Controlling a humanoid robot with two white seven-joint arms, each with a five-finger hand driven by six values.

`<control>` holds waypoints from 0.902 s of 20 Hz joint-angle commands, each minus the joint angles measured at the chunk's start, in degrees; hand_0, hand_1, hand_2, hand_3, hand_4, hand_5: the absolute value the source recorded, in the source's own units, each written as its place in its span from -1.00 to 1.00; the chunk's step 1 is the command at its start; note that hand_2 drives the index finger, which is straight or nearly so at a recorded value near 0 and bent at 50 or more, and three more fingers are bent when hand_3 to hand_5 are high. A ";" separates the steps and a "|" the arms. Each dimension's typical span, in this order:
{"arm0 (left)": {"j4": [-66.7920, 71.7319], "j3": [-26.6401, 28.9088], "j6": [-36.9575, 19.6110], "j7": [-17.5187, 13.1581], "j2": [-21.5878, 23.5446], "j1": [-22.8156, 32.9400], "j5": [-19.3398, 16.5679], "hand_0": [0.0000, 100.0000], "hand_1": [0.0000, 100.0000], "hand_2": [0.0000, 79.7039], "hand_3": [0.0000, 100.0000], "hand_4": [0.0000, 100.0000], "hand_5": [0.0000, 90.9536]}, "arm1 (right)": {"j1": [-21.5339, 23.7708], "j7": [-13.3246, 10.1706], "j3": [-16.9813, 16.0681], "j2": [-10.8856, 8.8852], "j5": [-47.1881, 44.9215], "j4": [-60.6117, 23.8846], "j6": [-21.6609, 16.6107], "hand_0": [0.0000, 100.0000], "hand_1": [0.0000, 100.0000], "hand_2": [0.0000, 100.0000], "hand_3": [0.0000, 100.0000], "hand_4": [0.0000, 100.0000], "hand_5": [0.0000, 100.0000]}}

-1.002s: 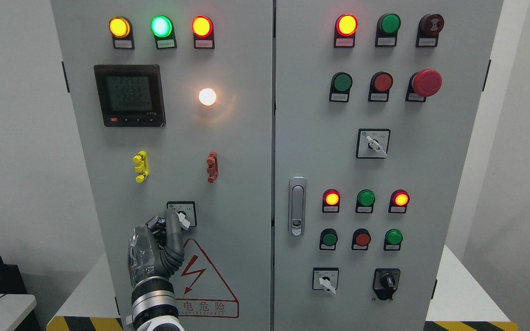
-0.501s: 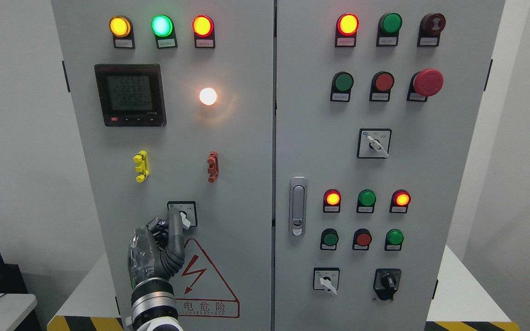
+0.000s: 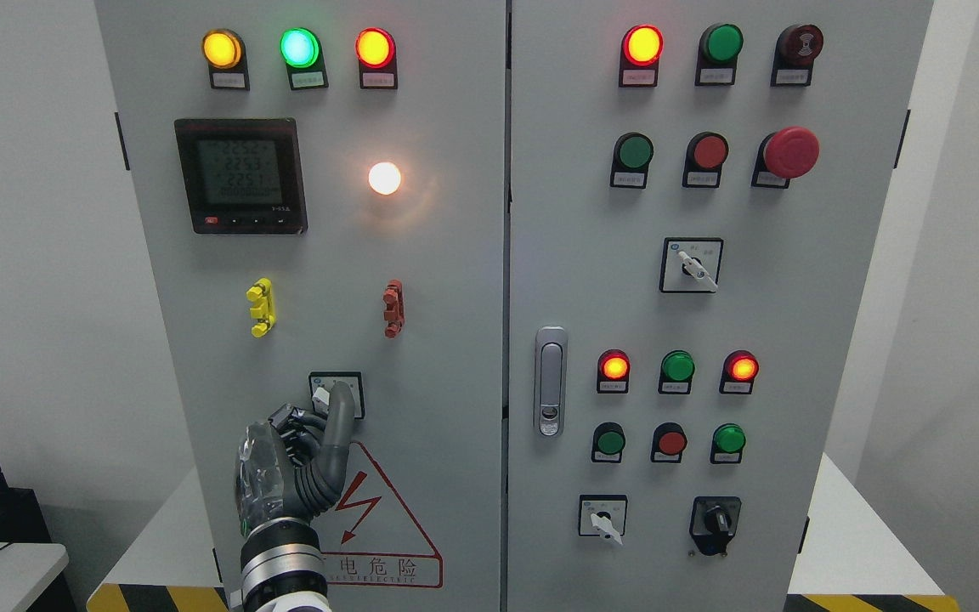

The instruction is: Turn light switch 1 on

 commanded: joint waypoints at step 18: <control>-8.51 20.62 -33.75 -15.49 1.58 29.63 0.35 -1.00 -0.69 -0.09 0.16 0.26 -0.35 | -0.02 -0.01 1.32 0.06 0.26 0.00 0.04 -0.76 -0.22 -1.00 -1.00 -1.00 -1.00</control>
